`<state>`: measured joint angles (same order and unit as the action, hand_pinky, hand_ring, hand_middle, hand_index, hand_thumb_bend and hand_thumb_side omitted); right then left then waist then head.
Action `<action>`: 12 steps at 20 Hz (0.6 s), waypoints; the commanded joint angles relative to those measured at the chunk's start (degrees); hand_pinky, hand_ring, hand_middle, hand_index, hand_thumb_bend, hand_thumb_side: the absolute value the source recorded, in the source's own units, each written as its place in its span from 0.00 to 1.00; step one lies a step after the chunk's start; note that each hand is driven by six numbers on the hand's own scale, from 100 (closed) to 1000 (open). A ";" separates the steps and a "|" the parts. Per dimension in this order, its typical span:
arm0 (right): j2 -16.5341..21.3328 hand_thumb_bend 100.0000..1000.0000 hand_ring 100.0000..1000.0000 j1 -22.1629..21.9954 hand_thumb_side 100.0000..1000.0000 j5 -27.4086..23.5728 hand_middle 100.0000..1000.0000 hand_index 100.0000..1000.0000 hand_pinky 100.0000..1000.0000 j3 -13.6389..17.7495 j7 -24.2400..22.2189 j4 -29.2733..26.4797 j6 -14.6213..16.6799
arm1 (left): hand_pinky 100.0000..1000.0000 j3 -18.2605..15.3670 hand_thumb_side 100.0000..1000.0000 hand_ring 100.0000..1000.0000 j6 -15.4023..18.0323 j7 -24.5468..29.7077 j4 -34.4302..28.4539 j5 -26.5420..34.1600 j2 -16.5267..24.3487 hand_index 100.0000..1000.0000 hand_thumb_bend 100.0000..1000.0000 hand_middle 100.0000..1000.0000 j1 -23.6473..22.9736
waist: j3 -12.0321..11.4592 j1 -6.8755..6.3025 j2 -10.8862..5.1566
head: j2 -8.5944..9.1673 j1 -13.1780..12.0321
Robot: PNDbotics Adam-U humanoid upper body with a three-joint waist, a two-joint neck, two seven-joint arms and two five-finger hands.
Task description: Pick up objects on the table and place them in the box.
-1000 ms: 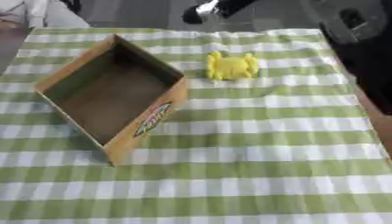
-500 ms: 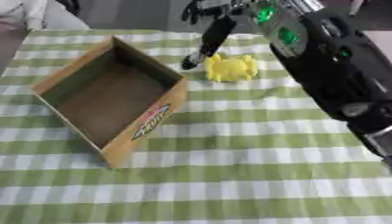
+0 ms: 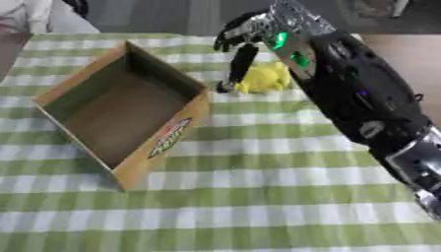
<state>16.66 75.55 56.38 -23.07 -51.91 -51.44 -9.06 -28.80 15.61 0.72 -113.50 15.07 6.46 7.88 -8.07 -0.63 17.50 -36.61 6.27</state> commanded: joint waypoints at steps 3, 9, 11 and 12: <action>0.49 0.35 1.00 1.74 0.32 4.16 0.92 1.00 0.88 2.74 -0.05 2.53 0.64 | 0.65 0.08 0.88 0.58 0.14 0.29 -1.09 0.26 0.52 0.65 0.00 0.55 0.22 | 0.15 -0.37 -0.92 | 0.68 0.12; 1.93 0.32 1.00 1.32 0.34 7.41 0.93 1.00 0.88 4.26 -0.05 3.25 0.72 | 0.65 0.01 0.88 0.58 0.26 0.28 -1.09 0.15 0.45 0.65 0.00 0.55 0.07 | 0.40 -0.51 -0.83 | 0.75 -0.15; 2.47 0.32 1.00 1.10 0.34 8.25 0.94 1.00 0.88 4.51 -0.05 3.56 0.87 | 0.65 -0.02 0.88 0.58 0.28 0.27 -1.09 0.12 0.43 0.65 0.00 0.55 0.05 | 0.48 -0.55 -0.80 | 0.84 -0.25; 2.67 0.32 1.00 0.98 0.33 8.43 0.94 1.00 0.88 4.63 -0.05 3.69 1.03 | 0.65 -0.03 0.88 0.58 0.30 0.26 -1.09 0.11 0.43 0.65 0.00 0.55 0.04 | 0.50 -0.58 -0.78 | 0.86 -0.29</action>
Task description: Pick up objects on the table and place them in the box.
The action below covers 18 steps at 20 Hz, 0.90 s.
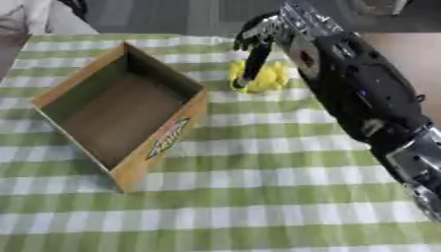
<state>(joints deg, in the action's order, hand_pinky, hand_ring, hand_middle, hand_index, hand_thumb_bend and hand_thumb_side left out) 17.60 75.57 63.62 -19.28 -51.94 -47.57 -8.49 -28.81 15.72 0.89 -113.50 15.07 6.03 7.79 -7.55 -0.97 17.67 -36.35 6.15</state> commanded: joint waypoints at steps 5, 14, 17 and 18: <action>2.62 0.34 1.00 0.57 0.31 -0.62 0.94 1.00 0.88 1.05 -0.03 -0.06 1.66 | 0.65 -0.04 0.88 0.58 0.28 0.11 -1.09 0.05 0.82 0.65 0.00 0.55 -0.01 | 0.13 -0.40 -0.90 | 0.43 -0.38; 3.28 0.30 1.00 0.19 0.31 -0.89 0.95 1.00 0.88 0.79 -0.03 1.47 2.11 | 0.65 -0.01 0.88 0.58 0.41 0.09 -1.09 0.09 0.87 0.65 0.00 0.55 -0.09 | 0.25 -0.54 -0.89 | 0.63 -0.41; 3.23 0.30 1.00 0.13 0.31 -0.39 0.95 1.00 0.88 0.91 -0.03 1.78 2.22 | 0.65 -0.01 0.88 0.58 0.43 0.07 -1.09 0.10 0.86 0.65 0.00 0.55 -0.08 | 0.23 -0.56 -0.88 | 0.66 -0.40; 3.22 0.30 1.00 0.13 0.31 -0.30 0.95 1.00 0.88 0.95 -0.03 1.82 2.27 | 0.65 -0.01 0.88 0.58 0.43 0.06 -1.09 0.10 0.86 0.65 0.00 0.55 -0.08 | 0.23 -0.56 -0.87 | 0.66 -0.40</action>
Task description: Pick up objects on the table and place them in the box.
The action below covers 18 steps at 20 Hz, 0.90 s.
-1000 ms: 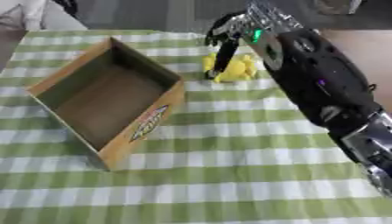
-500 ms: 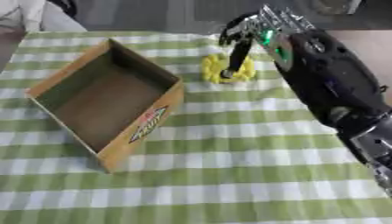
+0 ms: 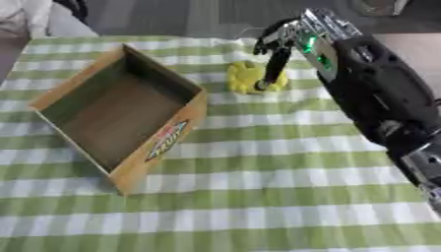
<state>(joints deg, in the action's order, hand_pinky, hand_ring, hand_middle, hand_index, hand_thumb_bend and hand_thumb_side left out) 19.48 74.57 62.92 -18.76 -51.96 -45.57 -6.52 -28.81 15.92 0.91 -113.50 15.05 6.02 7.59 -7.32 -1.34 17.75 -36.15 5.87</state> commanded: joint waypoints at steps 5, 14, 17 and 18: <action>1.08 0.27 1.00 0.48 0.31 2.58 0.93 1.00 0.87 0.44 -0.01 -0.04 -0.79 | 0.65 0.04 0.88 0.58 0.25 0.14 -1.09 0.16 0.66 0.65 0.00 0.55 0.30 | -0.36 -0.22 -0.56 | 0.83 0.01; 0.55 0.27 1.00 -0.37 0.33 4.14 0.89 1.00 0.86 0.74 -0.01 -0.91 -0.72 | 0.65 0.09 0.88 0.58 0.31 0.33 -1.09 0.17 0.40 0.65 0.00 0.55 0.53 | -0.70 -0.30 0.01 | 0.92 0.25; 0.44 0.26 1.00 -0.57 0.34 4.38 0.88 1.00 0.85 0.68 -0.01 -1.10 -0.81 | 0.65 0.11 0.88 0.58 0.33 0.38 -1.09 0.19 0.35 0.65 0.00 0.55 0.57 | -0.83 -0.30 0.14 | 0.95 0.33; 0.43 0.26 0.99 -0.63 0.34 4.49 0.88 1.00 0.85 0.68 -0.01 -1.21 -0.85 | 0.65 0.11 0.88 0.58 0.32 0.39 -1.09 0.20 0.34 0.65 0.00 0.55 0.59 | -0.87 -0.29 0.17 | 0.98 0.35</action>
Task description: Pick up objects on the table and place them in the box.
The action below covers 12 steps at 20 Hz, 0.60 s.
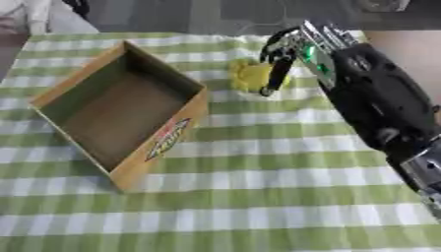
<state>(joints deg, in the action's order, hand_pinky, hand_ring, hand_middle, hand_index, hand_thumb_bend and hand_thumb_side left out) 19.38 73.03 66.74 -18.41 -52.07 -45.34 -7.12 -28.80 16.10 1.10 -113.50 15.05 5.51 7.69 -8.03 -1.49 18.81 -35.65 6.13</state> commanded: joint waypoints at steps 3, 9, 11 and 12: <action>0.59 0.19 0.98 0.80 0.37 1.36 0.85 1.00 0.84 0.36 0.11 -2.29 -0.72 | 0.65 0.12 0.88 0.58 0.17 0.22 -1.09 0.25 0.86 0.65 0.00 0.55 0.54 | -0.31 -0.11 -0.86 | 0.56 0.15; 0.66 0.07 0.96 0.34 0.40 2.87 0.83 1.00 0.82 0.11 1.73 -3.37 -1.60 | 0.65 0.14 0.88 0.58 0.14 0.25 -1.09 0.32 0.87 0.65 0.00 0.55 0.70 | -0.51 -0.01 -0.71 | 1.01 0.16; 0.61 0.05 0.96 0.12 0.39 3.51 0.83 1.00 0.82 0.07 2.27 -3.05 -1.64 | 0.65 0.15 0.88 0.58 0.16 0.26 -1.09 0.33 0.86 0.65 0.00 0.55 0.71 | -0.59 -0.03 -0.66 | 1.23 0.12; 0.56 0.05 0.96 0.04 0.39 3.72 0.83 1.00 0.82 0.09 2.45 -2.84 -1.59 | 0.65 0.14 0.88 0.58 0.18 0.26 -1.09 0.34 0.85 0.65 0.00 0.55 0.72 | -0.62 -0.04 -0.63 | 1.31 0.11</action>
<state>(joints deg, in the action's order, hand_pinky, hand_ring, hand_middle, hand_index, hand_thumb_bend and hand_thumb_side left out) 19.36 72.01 69.80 -18.43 -50.12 -47.42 -8.62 -28.79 16.16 1.20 -113.50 15.06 5.50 8.06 -8.52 -1.36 19.13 -35.09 6.21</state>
